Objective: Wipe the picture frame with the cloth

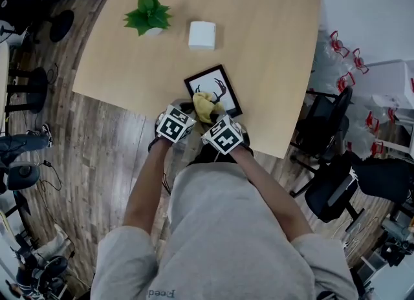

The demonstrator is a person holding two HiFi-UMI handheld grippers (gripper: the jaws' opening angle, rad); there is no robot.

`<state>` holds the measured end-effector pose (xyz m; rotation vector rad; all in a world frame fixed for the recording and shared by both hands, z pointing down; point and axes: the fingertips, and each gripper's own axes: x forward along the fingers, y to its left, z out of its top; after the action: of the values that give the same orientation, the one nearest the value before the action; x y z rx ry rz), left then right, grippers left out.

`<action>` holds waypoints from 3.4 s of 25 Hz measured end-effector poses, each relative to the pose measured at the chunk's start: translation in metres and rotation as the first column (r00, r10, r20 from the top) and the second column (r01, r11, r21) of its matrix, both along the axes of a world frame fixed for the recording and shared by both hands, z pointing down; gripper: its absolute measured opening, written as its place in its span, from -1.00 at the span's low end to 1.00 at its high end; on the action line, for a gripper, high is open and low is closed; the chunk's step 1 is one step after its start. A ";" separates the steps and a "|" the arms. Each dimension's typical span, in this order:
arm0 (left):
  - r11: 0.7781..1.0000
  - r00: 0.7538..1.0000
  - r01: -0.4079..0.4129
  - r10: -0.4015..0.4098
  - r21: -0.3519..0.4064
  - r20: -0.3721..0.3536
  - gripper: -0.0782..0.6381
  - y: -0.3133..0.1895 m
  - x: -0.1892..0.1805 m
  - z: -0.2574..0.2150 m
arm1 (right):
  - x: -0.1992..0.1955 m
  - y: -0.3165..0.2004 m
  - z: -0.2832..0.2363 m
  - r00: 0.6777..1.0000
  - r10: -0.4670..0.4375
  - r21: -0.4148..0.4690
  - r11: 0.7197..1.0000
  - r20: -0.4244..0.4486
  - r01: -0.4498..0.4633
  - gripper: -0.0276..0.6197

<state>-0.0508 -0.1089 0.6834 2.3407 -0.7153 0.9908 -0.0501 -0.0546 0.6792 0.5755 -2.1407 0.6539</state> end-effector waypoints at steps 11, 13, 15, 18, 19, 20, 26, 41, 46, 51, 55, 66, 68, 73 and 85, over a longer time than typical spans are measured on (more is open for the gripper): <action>1.000 1.000 -0.001 0.001 0.001 0.017 -0.64 -0.001 -0.001 0.007 | -0.004 0.025 0.001 0.988 -0.148 0.026 0.988 -0.032 0.149 -0.76; 1.000 1.000 0.003 -0.003 -0.001 0.009 -0.64 -0.002 -0.003 0.006 | -0.003 0.028 0.001 0.985 -0.172 0.026 0.985 -0.033 0.172 -0.76; 1.000 1.000 0.012 -0.012 -0.006 0.001 -0.64 -0.002 -0.004 0.006 | -0.001 0.035 0.001 0.979 -0.201 0.024 0.979 -0.040 0.202 -0.76; 1.000 1.000 0.015 -0.015 -0.007 -0.001 -0.64 -0.001 -0.004 0.006 | 0.005 0.041 0.001 0.977 -0.212 0.020 0.977 -0.036 0.213 -0.76; 1.000 1.000 0.012 -0.012 -0.006 0.000 -0.64 -0.001 -0.003 0.006 | 0.007 0.041 0.001 0.977 -0.209 0.016 0.978 -0.033 0.210 -0.76; 1.000 1.000 0.009 -0.009 -0.005 0.001 -0.64 -0.001 -0.003 0.006 | 0.010 0.040 0.001 0.978 -0.205 0.012 0.979 -0.030 0.205 -0.76; 1.000 1.000 -0.003 0.003 -0.008 0.002 -0.64 -0.002 -0.002 0.006 | 0.035 0.032 0.002 0.992 -0.126 -0.020 0.992 -0.023 0.125 -0.76; 1.000 0.999 0.021 -0.021 -0.015 -0.027 -0.64 -0.003 -0.001 0.007 | 0.110 -0.009 -0.001 0.994 0.106 -0.011 0.994 -0.029 -0.106 -0.77; 0.998 0.998 0.065 -0.066 -0.013 -0.024 -0.64 -0.004 -0.003 0.006 | 0.130 -0.023 -0.002 0.982 0.189 -0.029 0.982 -0.005 -0.189 -0.77; 0.991 0.991 0.129 -0.130 -0.018 -0.020 -0.64 -0.005 -0.004 0.007 | 0.175 -0.034 0.006 0.963 0.243 -0.018 0.969 -0.113 -0.247 -0.76; 0.973 0.973 0.229 -0.230 -0.022 -0.023 -0.64 -0.009 -0.004 0.007 | 0.194 -0.044 -0.006 0.960 0.254 0.012 0.967 -0.121 -0.254 -0.76; 0.883 0.879 0.456 -0.466 0.112 0.099 -0.64 0.013 0.007 -0.037 | 0.183 -0.039 -0.055 0.976 0.213 0.107 0.971 0.034 -0.216 -0.76; 0.850 0.849 0.511 -0.522 0.133 0.076 -0.64 0.024 0.007 -0.049 | 0.184 -0.033 -0.061 0.977 0.204 0.121 0.970 0.065 -0.211 -0.76; 0.732 0.745 0.662 -0.665 0.161 -0.041 -0.64 0.049 0.003 -0.089 | 0.180 -0.022 -0.087 0.975 0.157 0.192 0.964 0.158 -0.186 -0.76; 0.634 0.678 0.729 -0.721 0.258 -0.143 -0.64 0.116 0.039 -0.141 | 0.193 0.016 -0.106 0.951 0.113 0.195 0.965 0.288 -0.173 -0.76</action>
<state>-0.0122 0.0073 0.5427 1.9442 -1.7264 0.4872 0.1431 -0.0384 0.5734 0.8065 -2.4685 0.6095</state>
